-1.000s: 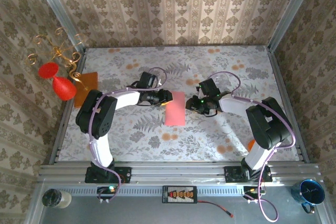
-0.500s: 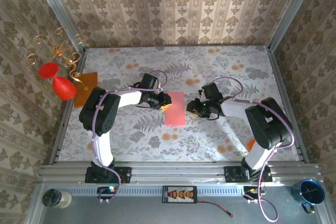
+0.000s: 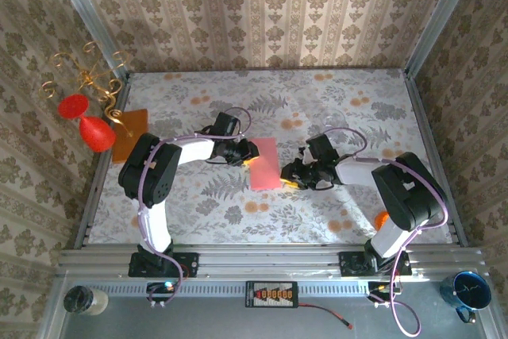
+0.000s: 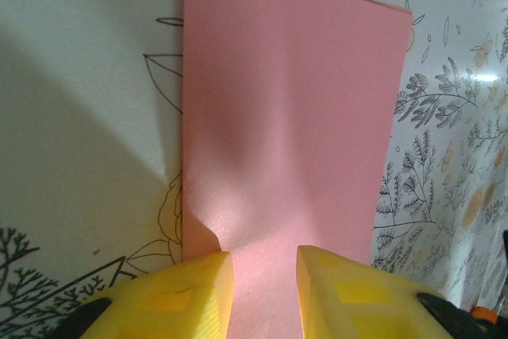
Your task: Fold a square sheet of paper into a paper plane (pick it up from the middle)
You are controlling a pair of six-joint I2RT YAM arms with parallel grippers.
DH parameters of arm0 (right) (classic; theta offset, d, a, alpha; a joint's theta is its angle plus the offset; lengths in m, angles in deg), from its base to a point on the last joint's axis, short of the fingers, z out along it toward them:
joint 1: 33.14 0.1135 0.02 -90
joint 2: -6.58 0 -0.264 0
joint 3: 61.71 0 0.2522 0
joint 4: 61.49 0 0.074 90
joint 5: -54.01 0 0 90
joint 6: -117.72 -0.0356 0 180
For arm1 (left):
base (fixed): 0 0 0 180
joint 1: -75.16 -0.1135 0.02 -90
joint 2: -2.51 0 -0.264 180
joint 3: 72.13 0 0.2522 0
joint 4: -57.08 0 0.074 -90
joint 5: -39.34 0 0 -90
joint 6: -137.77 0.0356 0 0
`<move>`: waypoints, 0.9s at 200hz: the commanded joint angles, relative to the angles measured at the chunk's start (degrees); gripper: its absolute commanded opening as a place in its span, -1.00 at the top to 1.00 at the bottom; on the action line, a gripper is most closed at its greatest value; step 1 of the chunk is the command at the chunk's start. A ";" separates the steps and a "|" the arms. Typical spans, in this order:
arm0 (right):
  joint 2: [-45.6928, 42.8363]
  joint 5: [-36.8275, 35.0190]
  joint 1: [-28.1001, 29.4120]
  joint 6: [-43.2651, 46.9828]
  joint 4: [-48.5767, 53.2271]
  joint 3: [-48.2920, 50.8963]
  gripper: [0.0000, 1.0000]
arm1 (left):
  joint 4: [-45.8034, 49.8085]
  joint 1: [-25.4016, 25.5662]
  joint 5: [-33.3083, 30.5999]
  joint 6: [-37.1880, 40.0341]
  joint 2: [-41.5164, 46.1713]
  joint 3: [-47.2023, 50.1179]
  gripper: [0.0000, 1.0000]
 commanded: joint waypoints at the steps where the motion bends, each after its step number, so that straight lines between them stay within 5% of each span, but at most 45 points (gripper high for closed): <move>1: 1.08 2.20 1.27 -1.25 -1.06 0.17 0.48 | 3.51 0.22 -4.17 -1.08 -1.16 1.42 0.43; 116: -0.54 -7.10 2.20 0.24 -0.60 2.76 0.46 | 4.31 0.88 -5.18 0.37 -0.63 2.34 0.43; 180: 0.25 -2.63 2.65 0.22 -6.60 4.41 0.49 | 4.01 1.74 -5.27 0.47 -0.64 3.45 0.43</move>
